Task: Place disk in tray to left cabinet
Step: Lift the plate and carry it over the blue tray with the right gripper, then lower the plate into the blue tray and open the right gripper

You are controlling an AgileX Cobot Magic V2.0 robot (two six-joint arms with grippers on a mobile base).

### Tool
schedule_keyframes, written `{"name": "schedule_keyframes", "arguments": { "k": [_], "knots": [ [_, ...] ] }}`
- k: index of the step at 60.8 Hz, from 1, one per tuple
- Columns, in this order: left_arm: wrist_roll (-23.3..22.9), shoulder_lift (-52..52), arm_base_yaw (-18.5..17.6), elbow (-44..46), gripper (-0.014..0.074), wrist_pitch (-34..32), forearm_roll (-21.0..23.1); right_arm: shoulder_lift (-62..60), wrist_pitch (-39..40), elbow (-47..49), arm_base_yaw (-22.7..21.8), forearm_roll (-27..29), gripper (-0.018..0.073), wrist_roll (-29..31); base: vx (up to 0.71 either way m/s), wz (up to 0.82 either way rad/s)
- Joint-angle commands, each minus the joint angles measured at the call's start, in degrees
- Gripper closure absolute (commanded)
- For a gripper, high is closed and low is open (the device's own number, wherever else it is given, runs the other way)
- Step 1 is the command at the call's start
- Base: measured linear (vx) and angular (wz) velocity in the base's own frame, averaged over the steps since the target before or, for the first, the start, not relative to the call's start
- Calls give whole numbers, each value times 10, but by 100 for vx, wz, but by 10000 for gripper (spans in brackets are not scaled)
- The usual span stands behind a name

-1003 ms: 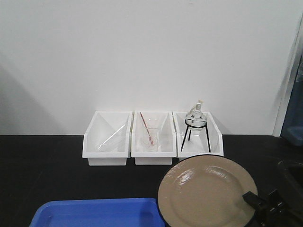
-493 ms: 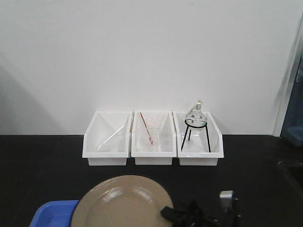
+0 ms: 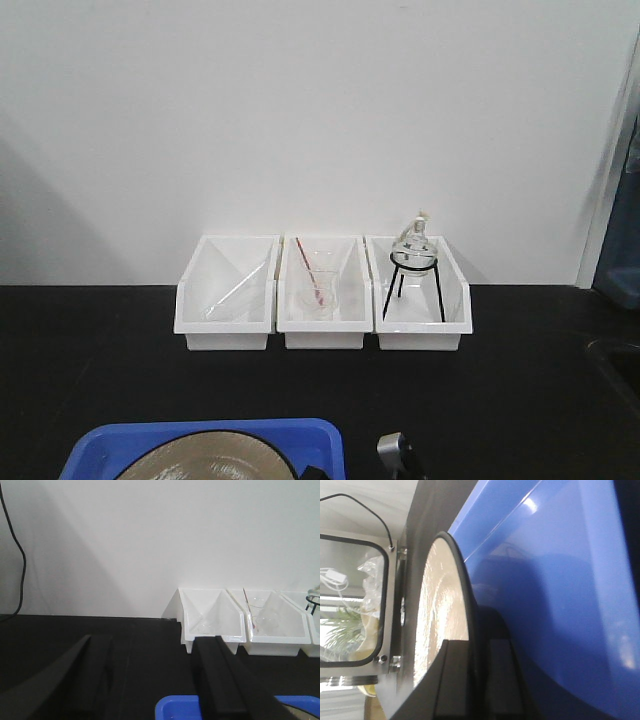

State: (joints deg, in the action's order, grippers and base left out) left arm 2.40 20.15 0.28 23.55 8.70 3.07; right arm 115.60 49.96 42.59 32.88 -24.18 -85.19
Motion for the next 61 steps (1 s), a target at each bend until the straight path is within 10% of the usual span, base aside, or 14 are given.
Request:
{"name": "schedule_keyframes", "arguments": {
  "k": [1,20,61],
  "knots": [
    [-4,9,0,15,115,-48,5,-27,36,13,-2,14,307,30,0,0],
    [-4,9,0,15,115,-48,5,-27,33,13,-3,18,25,185,0,0],
    [-4,9,0,15,115,-48,5,-152,-241,13,-4,23,19,367,0,0]
  ]
}}
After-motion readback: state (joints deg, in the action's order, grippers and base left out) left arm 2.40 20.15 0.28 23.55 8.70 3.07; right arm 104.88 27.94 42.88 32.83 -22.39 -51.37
